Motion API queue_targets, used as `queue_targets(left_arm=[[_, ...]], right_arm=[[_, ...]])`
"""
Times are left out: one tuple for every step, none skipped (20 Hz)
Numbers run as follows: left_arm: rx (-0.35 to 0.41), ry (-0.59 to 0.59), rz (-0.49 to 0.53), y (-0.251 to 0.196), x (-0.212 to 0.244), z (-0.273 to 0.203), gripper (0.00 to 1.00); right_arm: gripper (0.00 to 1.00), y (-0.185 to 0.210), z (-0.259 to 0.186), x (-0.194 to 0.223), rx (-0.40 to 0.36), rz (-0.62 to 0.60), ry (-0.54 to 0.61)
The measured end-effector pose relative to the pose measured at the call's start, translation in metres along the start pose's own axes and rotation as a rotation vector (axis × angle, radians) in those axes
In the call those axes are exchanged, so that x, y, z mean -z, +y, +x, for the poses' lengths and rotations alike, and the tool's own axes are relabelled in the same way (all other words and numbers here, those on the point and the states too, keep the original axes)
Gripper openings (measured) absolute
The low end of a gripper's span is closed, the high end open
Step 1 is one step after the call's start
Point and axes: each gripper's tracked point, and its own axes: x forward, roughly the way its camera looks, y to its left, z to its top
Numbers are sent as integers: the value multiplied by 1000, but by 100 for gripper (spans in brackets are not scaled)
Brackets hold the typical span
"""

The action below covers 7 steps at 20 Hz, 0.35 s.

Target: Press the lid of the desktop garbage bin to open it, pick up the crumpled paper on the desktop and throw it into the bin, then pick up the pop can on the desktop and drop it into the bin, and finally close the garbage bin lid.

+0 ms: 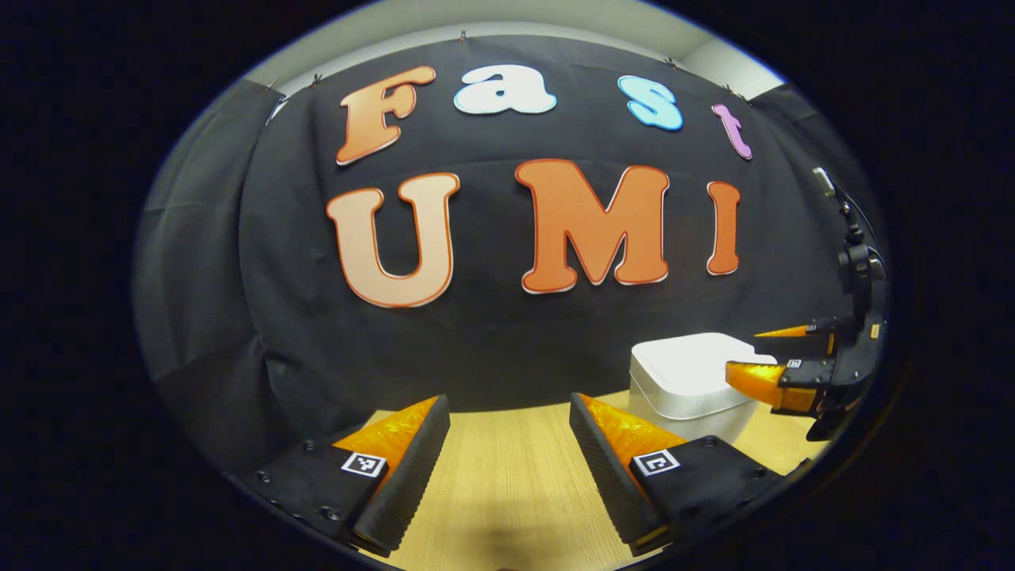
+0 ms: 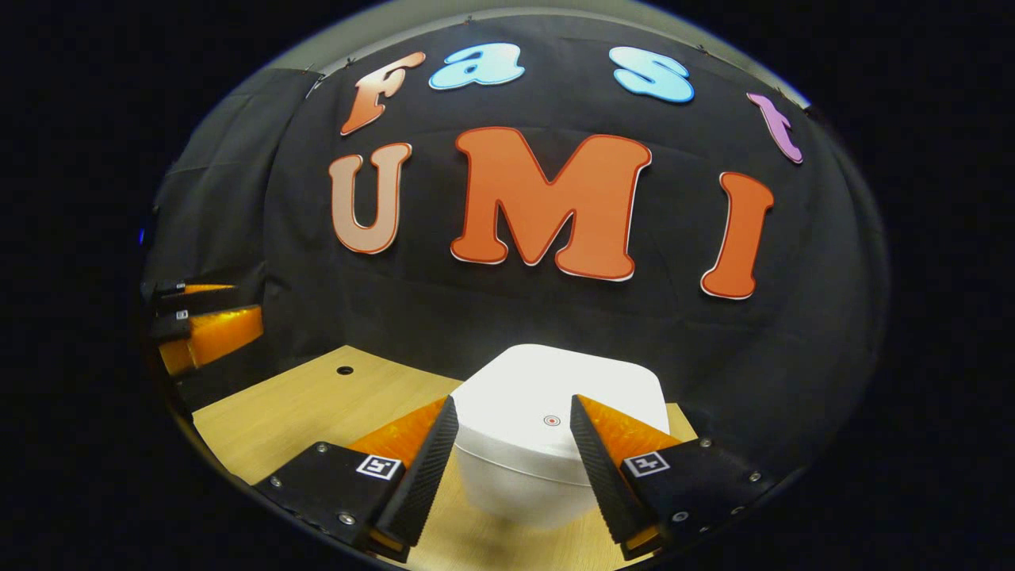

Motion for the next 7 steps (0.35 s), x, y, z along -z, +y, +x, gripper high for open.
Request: queue_targets(left_arm=[[-8,-24,3,2,-7,-1,97],[-13,-44,4,3,-12,-1,97],[-18,-59,8,4,-16,-5,97],[-24,-74,12,5,-20,-6,97],[-27,-86,16,6,-22,-7,95],[-34,-100,19,7,-25,-8,98],[-38,-117,24,8,-29,-12,98]], right_arm=[[87,2,-3,-1,0,-18,-11],[89,3,-6,-3,1,-35,-27],[90,5,-10,-4,-2,-47,-43],[91,8,-13,-7,-4,-54,-54],[92,11,-16,-7,-9,-56,-62],[92,13,-18,-6,-10,-54,-64],[92,14,-21,-5,-12,-48,-65]])
